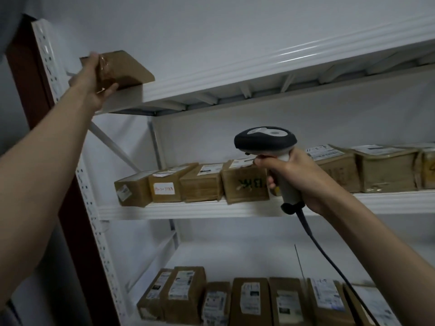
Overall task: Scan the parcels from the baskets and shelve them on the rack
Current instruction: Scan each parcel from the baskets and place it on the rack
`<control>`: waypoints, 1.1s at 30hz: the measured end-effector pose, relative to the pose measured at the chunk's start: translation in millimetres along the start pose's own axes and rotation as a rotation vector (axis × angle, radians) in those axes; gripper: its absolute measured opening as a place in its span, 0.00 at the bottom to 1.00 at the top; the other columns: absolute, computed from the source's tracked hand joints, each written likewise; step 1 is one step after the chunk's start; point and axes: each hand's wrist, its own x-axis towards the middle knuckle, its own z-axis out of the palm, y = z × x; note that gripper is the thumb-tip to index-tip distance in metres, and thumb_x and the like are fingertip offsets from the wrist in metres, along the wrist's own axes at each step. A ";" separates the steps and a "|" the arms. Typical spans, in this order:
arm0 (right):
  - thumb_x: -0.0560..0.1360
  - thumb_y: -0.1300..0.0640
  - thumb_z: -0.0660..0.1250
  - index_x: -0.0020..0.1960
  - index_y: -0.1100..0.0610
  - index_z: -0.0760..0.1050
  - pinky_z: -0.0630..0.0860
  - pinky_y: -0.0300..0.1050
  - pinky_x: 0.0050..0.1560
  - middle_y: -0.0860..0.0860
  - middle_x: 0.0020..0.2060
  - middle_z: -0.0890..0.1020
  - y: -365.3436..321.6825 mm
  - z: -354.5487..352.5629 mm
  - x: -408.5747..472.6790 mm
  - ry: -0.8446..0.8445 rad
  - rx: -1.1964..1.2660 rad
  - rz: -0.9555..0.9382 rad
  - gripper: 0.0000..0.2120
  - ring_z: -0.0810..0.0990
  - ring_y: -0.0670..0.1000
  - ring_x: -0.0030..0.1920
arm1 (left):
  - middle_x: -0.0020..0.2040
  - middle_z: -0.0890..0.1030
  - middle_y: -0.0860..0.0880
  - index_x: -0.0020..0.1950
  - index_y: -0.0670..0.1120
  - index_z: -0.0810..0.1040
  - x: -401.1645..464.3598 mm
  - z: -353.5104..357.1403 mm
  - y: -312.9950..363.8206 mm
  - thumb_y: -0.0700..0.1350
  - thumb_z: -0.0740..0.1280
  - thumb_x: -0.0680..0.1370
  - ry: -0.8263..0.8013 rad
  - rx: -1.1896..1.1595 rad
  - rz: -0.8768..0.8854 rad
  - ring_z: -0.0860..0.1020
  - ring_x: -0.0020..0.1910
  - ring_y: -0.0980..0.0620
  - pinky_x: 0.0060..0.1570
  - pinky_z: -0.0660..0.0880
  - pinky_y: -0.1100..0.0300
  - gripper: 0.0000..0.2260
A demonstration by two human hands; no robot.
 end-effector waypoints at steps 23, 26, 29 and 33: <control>0.78 0.61 0.71 0.52 0.62 0.80 0.75 0.36 0.30 0.52 0.27 0.78 14.8 25.2 0.4 0.019 -0.096 -0.096 0.05 0.77 0.45 0.27 | 0.68 0.70 0.41 0.70 0.48 0.61 46.2 4.8 -23.8 0.57 0.74 0.73 0.175 0.884 0.355 0.72 0.65 0.37 0.65 0.69 0.48 0.33; 0.77 0.62 0.71 0.54 0.62 0.80 0.75 0.37 0.30 0.52 0.28 0.78 16.2 27.7 1.2 0.039 -0.096 -0.095 0.06 0.77 0.46 0.28 | 0.73 0.66 0.39 0.72 0.48 0.60 54.2 -2.7 -29.0 0.58 0.73 0.74 0.173 0.979 0.319 0.67 0.70 0.35 0.68 0.66 0.43 0.34; 0.77 0.62 0.71 0.55 0.63 0.79 0.75 0.38 0.30 0.52 0.28 0.78 17.6 30.2 1.5 0.044 -0.093 -0.083 0.08 0.77 0.46 0.28 | 0.78 0.58 0.43 0.72 0.49 0.63 61.1 -7.1 -38.6 0.51 0.73 0.75 0.100 1.131 0.537 0.60 0.74 0.33 0.72 0.62 0.37 0.30; 0.77 0.62 0.71 0.57 0.61 0.79 0.75 0.40 0.32 0.50 0.26 0.79 19.2 32.9 0.8 0.030 -0.099 -0.082 0.09 0.77 0.46 0.28 | 0.78 0.58 0.43 0.76 0.51 0.62 69.1 -7.0 -44.5 0.38 0.65 0.77 -0.061 1.275 0.729 0.58 0.75 0.33 0.74 0.55 0.32 0.28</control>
